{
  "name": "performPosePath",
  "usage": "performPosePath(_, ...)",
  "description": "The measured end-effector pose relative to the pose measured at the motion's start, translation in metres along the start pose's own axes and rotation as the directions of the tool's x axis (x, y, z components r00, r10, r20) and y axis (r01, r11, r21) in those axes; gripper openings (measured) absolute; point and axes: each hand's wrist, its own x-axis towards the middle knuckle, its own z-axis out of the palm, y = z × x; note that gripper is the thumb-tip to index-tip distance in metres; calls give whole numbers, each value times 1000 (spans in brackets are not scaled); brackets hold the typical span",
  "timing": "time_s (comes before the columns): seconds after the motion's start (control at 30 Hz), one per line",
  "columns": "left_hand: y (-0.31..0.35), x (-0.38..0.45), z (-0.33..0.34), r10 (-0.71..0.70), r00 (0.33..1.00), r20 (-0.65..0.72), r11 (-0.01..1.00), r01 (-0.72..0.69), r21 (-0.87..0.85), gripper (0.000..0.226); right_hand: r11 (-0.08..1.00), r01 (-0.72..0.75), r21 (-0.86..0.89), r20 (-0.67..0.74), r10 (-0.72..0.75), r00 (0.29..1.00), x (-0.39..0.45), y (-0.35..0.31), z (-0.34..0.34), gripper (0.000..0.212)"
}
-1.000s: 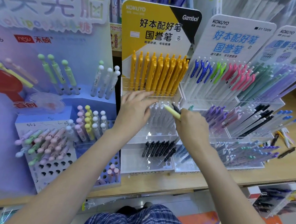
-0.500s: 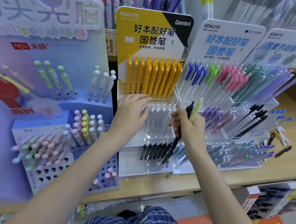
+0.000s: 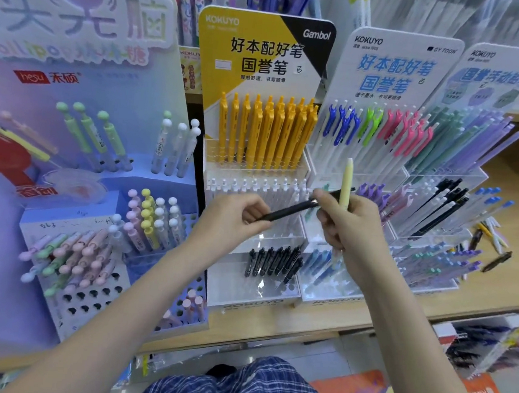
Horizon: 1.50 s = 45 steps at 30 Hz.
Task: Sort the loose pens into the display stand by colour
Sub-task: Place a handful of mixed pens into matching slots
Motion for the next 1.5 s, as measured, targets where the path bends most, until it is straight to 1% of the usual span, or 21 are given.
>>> performPosePath(0.03,-5,-4,0,-2,998,56,999,-1,52,14,1000,-3,-23,39,4,999,-6,1,0,24)
performPosePath(0.07,-10,-7,0,-6,991,131,988,-15,155,17,995,7,-98,76,1,997,-11,5,0,21)
performPosePath(0.13,-26,-11,-1,-54,967,249,904,-58,424,28,946,44,-320,143,2,990,-19,15,1,17)
performPosePath(0.17,-34,-13,-3,-87,961,263,864,-59,500,32,901,63,-430,173,14,985,-22,22,3,18)
performPosePath(0.2,-40,-13,-3,-112,958,265,849,-46,526,33,856,75,-511,200,33,979,-26,28,6,20)
performPosePath(0.3,-47,-13,-1,-121,958,259,837,-42,546,34,735,108,-670,255,91,963,-34,53,26,27)
performPosePath(0.4,-50,-13,-1,-138,959,249,833,-24,553,38,619,184,-763,264,38,964,-33,77,46,28)
performPosePath(0.47,-52,-14,-2,-155,955,254,840,-8,542,40,560,236,-794,285,1,959,-32,88,54,26)
performPosePath(0.57,-53,-15,-2,-139,961,241,848,-11,530,40,477,277,-834,304,-21,952,-33,98,65,30)
performPosePath(0.7,-52,-17,-2,-119,970,212,857,-7,514,39,360,260,-896,282,10,959,-30,108,79,29)
performPosePath(0.87,-52,-17,-1,-102,976,191,855,-12,519,40,293,181,-939,194,17,981,-27,111,95,27)
performPosePath(0.93,-53,-17,-1,-99,977,190,854,-15,520,42,297,142,-944,150,4,989,-29,119,102,24)
performPosePath(1.13,-57,-17,-3,-96,963,251,857,-48,513,44,407,97,-908,104,-5,995,-30,130,101,29)
performPosePath(1.2,-57,-17,-4,-92,960,264,875,-48,481,42,537,91,-839,101,-11,995,-29,124,88,31)
performPosePath(1.23,-55,-17,-5,-81,966,245,899,-36,437,39,605,81,-792,97,-5,995,-30,117,81,31)
performPosePath(1.27,-52,-17,-6,-65,976,209,933,-15,360,35,639,82,-765,103,-4,995,-29,110,74,30)
performPosePath(1.3,-47,-18,-6,-52,985,167,971,11,239,30,644,94,-759,114,-11,993,-28,102,68,31)
performPosePath(1.33,-39,-19,-6,-49,989,137,995,37,87,25,639,115,-761,129,-25,991,-26,93,63,31)
performPosePath(1.37,-32,-19,-6,-52,991,126,996,61,-71,19,642,138,-754,148,-39,988,-24,83,60,30)
performPosePath(1.43,-19,-17,-9,-58,993,99,940,88,-328,11,695,189,-694,213,-53,976,-21,63,50,24)
performPosePath(1.5,-11,-13,-20,-83,996,38,863,91,-497,11,799,197,-568,262,-52,964,-19,37,31,19)
